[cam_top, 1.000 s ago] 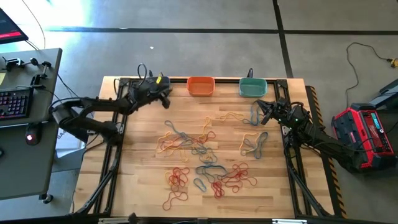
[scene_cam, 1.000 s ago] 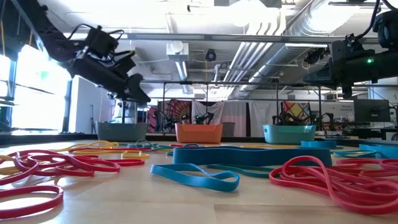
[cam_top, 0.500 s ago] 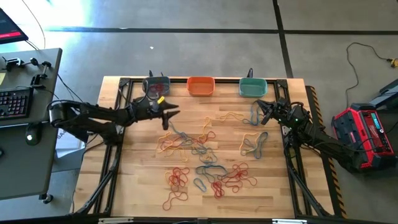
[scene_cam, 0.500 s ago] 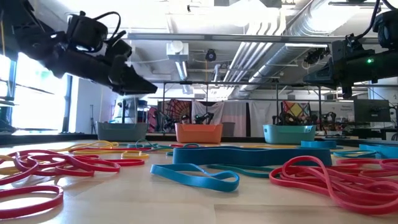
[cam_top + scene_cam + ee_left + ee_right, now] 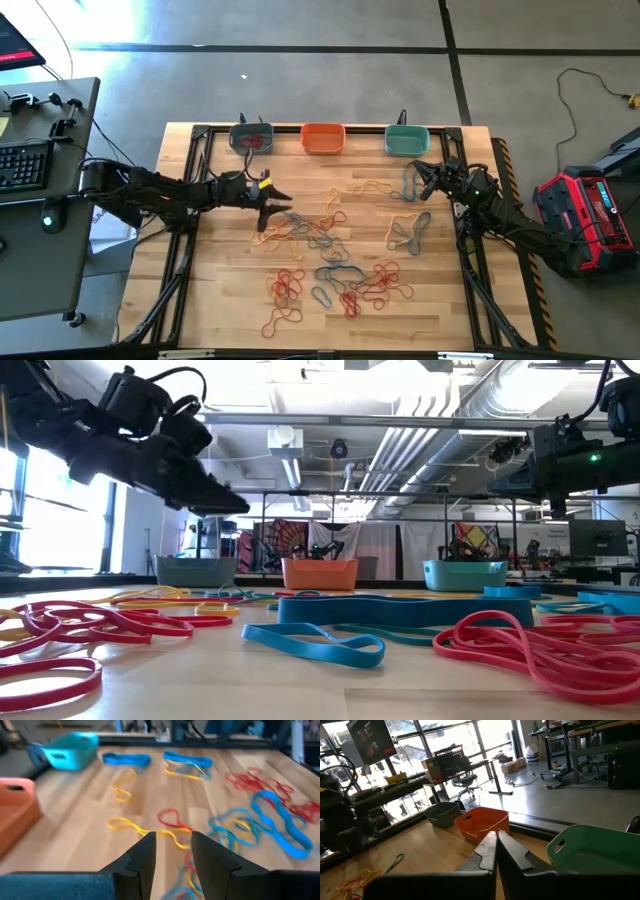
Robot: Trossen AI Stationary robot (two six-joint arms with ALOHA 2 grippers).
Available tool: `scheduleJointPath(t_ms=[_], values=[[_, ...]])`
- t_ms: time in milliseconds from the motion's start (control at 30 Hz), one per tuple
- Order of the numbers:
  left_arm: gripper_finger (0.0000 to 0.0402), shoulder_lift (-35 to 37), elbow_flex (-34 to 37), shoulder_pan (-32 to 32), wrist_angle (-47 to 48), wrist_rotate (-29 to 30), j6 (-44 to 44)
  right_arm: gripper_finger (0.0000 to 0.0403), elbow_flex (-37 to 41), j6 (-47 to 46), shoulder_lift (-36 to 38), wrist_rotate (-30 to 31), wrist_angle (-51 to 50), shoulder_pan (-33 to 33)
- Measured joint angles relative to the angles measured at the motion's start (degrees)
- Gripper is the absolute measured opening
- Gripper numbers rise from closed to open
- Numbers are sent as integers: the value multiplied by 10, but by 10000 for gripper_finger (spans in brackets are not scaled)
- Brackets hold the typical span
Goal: Sort rubber bands into baskets
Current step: Put the red rubber band into the blue bin
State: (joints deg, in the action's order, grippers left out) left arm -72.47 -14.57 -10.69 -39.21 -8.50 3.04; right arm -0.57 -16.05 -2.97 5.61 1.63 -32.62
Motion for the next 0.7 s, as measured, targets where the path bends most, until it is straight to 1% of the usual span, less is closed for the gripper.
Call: scheduleJointPath(t_ms=[200, 333, 400, 467, 567, 633, 700], values=[[117, 0, 0, 26, 18, 2, -27, 0, 0, 0, 0, 0, 18, 0], [115, 0, 0, 26, 19, 2, -34, 0, 0, 0, 0, 4, 41, 0], [107, 0, 0, 26, 19, 3, -27, 0, 0, -11, 0, 8, 53, 0], [94, 0, 0, 25, 17, 2, -21, 0, 0, -20, 0, -17, 59, 0], [69, 0, 0, 16, 16, 3, -15, 0, 0, -20, -11, -88, 60, 9], [52, 0, 0, 9, 16, 3, -15, 0, 0, -11, -26, -104, 60, 22], [38, 0, 0, 4, 16, 4, -14, 0, 0, 17, -45, -104, 60, 43]])
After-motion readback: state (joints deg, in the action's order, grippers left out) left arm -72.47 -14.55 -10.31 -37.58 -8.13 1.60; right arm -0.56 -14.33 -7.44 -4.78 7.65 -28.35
